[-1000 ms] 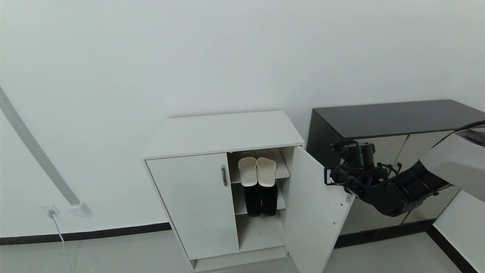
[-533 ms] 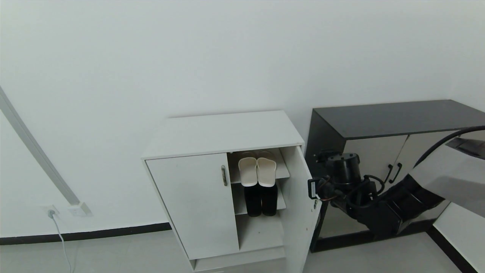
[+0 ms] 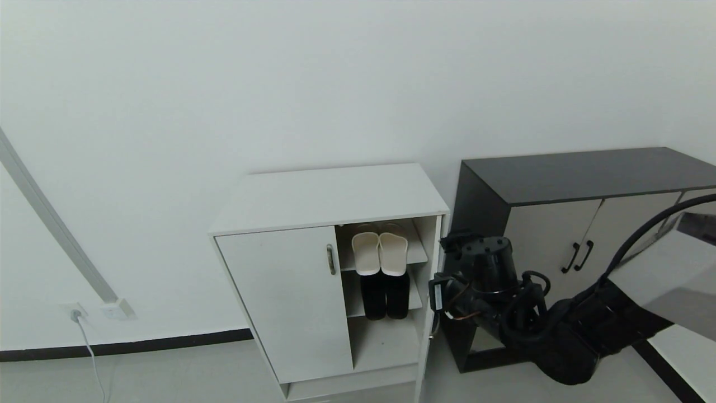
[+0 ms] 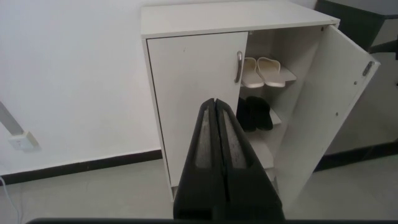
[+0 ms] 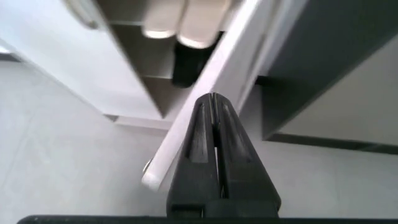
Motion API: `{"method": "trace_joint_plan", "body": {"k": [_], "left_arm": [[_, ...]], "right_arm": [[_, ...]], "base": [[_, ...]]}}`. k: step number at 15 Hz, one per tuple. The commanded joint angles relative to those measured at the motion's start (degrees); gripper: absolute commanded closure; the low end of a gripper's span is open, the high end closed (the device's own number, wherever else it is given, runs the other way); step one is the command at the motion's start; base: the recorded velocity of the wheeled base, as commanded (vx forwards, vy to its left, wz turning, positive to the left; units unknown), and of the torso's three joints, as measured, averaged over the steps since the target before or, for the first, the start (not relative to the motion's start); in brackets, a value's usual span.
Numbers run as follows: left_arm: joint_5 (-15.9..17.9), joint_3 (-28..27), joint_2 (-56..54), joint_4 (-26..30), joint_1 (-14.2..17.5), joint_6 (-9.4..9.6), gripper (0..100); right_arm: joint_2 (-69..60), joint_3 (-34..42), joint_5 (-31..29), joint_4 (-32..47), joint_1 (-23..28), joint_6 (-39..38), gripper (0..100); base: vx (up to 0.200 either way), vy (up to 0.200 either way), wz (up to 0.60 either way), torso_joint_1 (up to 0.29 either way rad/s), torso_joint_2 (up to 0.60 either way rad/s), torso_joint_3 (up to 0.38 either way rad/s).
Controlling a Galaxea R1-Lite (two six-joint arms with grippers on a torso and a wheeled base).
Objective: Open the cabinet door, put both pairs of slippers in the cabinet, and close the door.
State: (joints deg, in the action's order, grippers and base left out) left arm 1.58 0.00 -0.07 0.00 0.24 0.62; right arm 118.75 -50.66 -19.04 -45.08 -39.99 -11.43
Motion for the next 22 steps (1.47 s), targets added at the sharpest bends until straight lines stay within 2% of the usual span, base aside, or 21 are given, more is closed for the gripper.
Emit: {"method": "trace_joint_plan", "body": {"k": [1, 4, 10, 13, 19, 22], "left_arm": [[0.0, 0.0, 0.1, 0.0, 0.0, -0.01, 100], [0.0, 0.0, 0.1, 0.0, 0.0, -0.01, 100], [0.0, 0.0, 0.1, 0.0, 0.0, -0.01, 100], [0.0, 0.0, 0.1, 0.0, 0.0, -0.01, 100], [0.0, 0.0, 0.1, 0.0, 0.0, -0.01, 100], [0.0, 0.0, 0.1, 0.0, 0.0, -0.01, 100]], "right_arm": [[-1.5, 1.0, 0.5, 0.0, -3.1, -1.1, 100], [-4.8, 3.1, 4.9, -0.2, -3.7, -1.8, 100], [-7.4, 5.8, 4.4, -0.1, -2.8, -0.3, 100], [-7.9, 6.2, 4.4, -0.2, -0.8, -0.2, 100], [-11.3, 9.9, 4.3, -0.1, 4.4, 3.4, 100], [-11.3, 12.2, 1.6, 0.3, 6.9, 6.6, 100]], "base": [[0.0, 0.0, 0.0, 0.0, 0.0, 0.0], [0.0, 0.0, 0.0, 0.0, 0.0, 0.0], [0.0, 0.0, 0.0, 0.0, 0.0, 0.0], [0.0, 0.0, 0.6, -0.001, 0.0, -0.002], [0.0, 0.0, 0.0, 0.0, 0.0, 0.0], [0.0, 0.0, 0.0, 0.0, 0.0, 0.0]]}}
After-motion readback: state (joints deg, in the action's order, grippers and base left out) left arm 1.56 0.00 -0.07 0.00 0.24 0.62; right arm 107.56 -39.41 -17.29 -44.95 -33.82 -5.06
